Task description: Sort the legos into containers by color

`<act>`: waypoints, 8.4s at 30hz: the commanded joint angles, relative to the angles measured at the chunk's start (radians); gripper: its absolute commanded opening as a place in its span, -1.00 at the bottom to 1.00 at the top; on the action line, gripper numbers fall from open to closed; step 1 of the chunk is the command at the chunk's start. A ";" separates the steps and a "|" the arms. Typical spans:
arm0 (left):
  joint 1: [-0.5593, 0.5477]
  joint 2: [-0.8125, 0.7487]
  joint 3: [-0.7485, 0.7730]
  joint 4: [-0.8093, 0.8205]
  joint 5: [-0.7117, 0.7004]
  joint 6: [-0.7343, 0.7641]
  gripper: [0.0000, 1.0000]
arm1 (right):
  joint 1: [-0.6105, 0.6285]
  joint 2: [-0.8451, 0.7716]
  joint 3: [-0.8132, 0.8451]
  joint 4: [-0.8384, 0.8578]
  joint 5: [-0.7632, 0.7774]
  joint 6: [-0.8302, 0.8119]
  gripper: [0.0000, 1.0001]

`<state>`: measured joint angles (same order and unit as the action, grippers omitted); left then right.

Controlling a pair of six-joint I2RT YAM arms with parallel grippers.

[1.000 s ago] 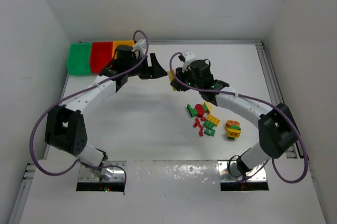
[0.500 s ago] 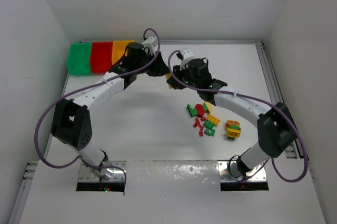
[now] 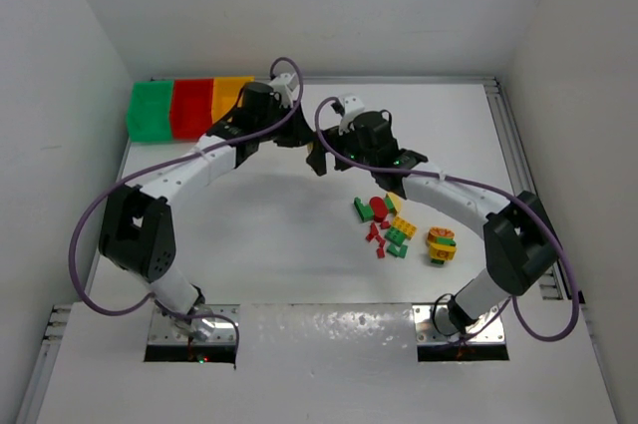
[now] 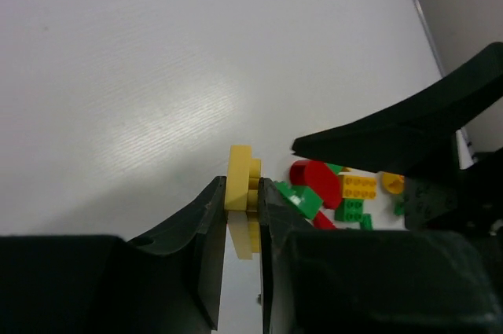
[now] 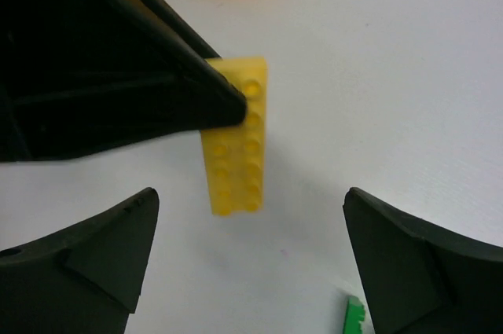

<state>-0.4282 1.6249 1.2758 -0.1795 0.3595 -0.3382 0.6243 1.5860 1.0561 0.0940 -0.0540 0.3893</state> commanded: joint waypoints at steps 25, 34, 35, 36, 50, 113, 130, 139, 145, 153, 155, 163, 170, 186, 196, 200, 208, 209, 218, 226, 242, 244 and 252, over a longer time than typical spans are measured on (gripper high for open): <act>0.419 0.563 0.711 -0.114 -0.376 0.387 -1.00 | -0.009 -0.018 0.079 -0.186 0.155 -0.102 0.98; 0.419 0.690 0.711 -0.118 -0.260 0.401 -0.97 | -0.011 -0.038 0.044 -0.191 0.203 -0.073 0.98; 0.419 0.707 0.715 -0.121 -0.249 0.392 -0.87 | -0.009 -0.041 0.045 -0.200 0.206 -0.076 0.98; 0.419 0.711 0.715 -0.117 -0.243 0.390 -0.82 | -0.009 -0.043 0.048 -0.204 0.204 -0.081 0.98; 0.416 0.711 0.850 -0.109 -0.245 0.406 0.17 | -0.009 -0.084 0.044 -0.233 0.243 -0.056 0.98; 0.302 -0.043 0.326 -0.520 -0.017 0.582 -0.05 | -0.324 -0.153 -0.225 -0.688 0.221 -0.032 -0.07; 0.302 -0.039 0.330 -0.519 -0.010 0.585 -0.04 | -0.322 -0.084 -0.225 -0.749 0.122 -0.156 0.08; 0.302 -0.037 0.338 -0.520 -0.016 0.587 -0.03 | -0.321 -0.047 -0.240 -0.712 0.128 -0.190 0.16; 0.302 -0.036 0.349 -0.523 -0.017 0.585 -0.03 | -0.322 -0.012 -0.225 -0.694 0.155 -0.191 0.09; 0.304 -0.030 0.353 -0.522 -0.019 0.582 -0.03 | -0.304 0.026 -0.248 -0.622 0.144 -0.201 0.12; 0.302 -0.030 0.356 -0.523 -0.019 0.584 -0.03 | -0.302 0.034 -0.242 -0.602 0.129 -0.210 0.11; 0.302 -0.036 0.355 -0.526 -0.027 0.587 -0.03 | -0.296 0.084 -0.200 -0.573 0.144 -0.288 0.13; 0.302 -0.037 0.358 -0.529 -0.030 0.590 -0.03 | -0.294 0.091 -0.211 -0.533 0.224 -0.363 0.48; 0.304 -0.040 0.362 -0.540 -0.057 0.605 -0.01 | -0.294 0.069 -0.281 -0.376 0.029 -0.477 -0.12; 0.302 -0.037 0.370 -0.538 -0.024 0.607 -0.01 | -0.294 -0.043 -0.292 -0.413 0.071 -0.472 -0.80; 0.302 -0.034 0.384 -0.555 0.076 0.628 0.02 | -0.296 -0.148 -0.262 -0.461 0.134 -0.474 -1.00; 0.183 0.013 0.453 -0.601 0.269 0.631 0.23 | -0.204 -0.207 -0.039 -0.435 0.124 -0.455 -1.00; 0.158 0.021 0.456 -0.597 0.277 0.621 0.23 | -0.136 -0.170 -0.019 -0.386 0.140 -0.457 -1.00; 0.102 0.108 0.433 -0.365 0.426 0.271 0.38 | 0.000 -0.029 0.111 -0.068 0.089 -0.241 -1.00; 0.068 0.159 0.361 -0.342 0.328 0.232 0.31 | 0.037 0.009 0.127 0.021 0.083 -0.187 -1.00; 0.049 0.185 0.346 -0.359 0.285 0.248 -1.00 | 0.054 0.025 0.147 0.046 0.079 -0.182 -1.00; 0.049 0.187 0.364 -0.368 0.282 0.251 -1.00 | 0.054 0.026 0.147 0.043 0.083 -0.184 -1.00; 0.084 0.210 0.410 -0.410 0.153 0.300 -1.00 | 0.055 0.029 0.131 -0.023 0.189 -0.184 0.98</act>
<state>-0.3672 1.8183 1.6329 -0.5819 0.5827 -0.0704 0.6716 1.6196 1.1503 0.0647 0.0772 0.2081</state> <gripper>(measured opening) 0.256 0.954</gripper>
